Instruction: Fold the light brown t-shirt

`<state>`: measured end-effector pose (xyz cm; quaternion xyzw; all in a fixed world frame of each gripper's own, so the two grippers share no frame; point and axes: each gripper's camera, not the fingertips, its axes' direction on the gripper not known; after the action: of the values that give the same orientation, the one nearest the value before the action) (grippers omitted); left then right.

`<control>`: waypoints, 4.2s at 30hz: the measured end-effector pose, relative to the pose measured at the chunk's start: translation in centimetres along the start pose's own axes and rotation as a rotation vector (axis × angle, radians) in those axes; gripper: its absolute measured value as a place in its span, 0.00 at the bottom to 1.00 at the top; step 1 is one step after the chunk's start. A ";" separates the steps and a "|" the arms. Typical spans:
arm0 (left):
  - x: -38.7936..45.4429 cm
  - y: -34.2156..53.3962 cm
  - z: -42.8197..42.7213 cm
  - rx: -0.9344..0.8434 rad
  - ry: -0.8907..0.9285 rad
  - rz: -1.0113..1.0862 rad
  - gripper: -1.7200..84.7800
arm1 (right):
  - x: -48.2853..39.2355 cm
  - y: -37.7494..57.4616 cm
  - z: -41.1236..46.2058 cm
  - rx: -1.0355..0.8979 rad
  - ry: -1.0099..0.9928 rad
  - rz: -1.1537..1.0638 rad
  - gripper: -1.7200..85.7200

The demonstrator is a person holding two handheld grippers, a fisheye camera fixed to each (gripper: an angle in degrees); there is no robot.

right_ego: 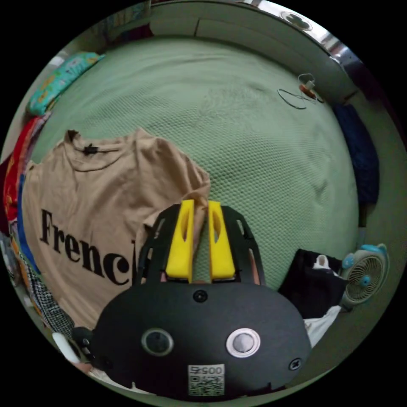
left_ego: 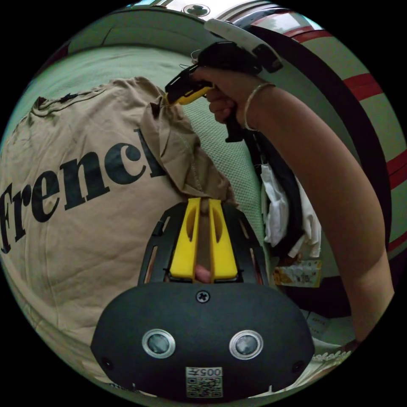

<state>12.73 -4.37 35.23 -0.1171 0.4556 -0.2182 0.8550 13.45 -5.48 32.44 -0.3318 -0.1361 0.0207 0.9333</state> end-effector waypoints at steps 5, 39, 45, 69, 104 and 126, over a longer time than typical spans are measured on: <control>0.9 0.4 -0.6 0.023 -0.050 0.023 0.03 | 2.8 -1.9 -0.8 0.010 -0.088 0.120 0.01; 3.9 4.6 -9.1 0.052 -0.151 0.043 0.01 | -5.0 -1.5 -4.9 0.157 -0.075 0.051 0.00; 3.2 5.5 -11.3 0.017 -0.141 0.010 0.01 | -9.7 -3.9 -1.0 0.008 -0.004 -0.038 0.01; -12.1 22.9 -42.8 0.621 -0.664 -0.755 0.08 | -36.9 -0.5 -18.4 0.291 -0.320 -0.686 0.12; -19.1 26.8 -55.7 0.556 -0.289 -0.668 0.12 | -31.7 -7.8 -4.6 0.049 -0.418 -0.323 0.01; -20.5 21.3 -51.9 0.337 -0.276 -0.605 0.11 | -36.8 -16.5 -1.9 -0.068 -0.577 -0.236 0.13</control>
<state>-34.74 24.09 12.67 -0.1326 0.2385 -0.5150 0.8126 -22.32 -24.24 32.54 -0.3249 -0.4336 0.0011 0.8405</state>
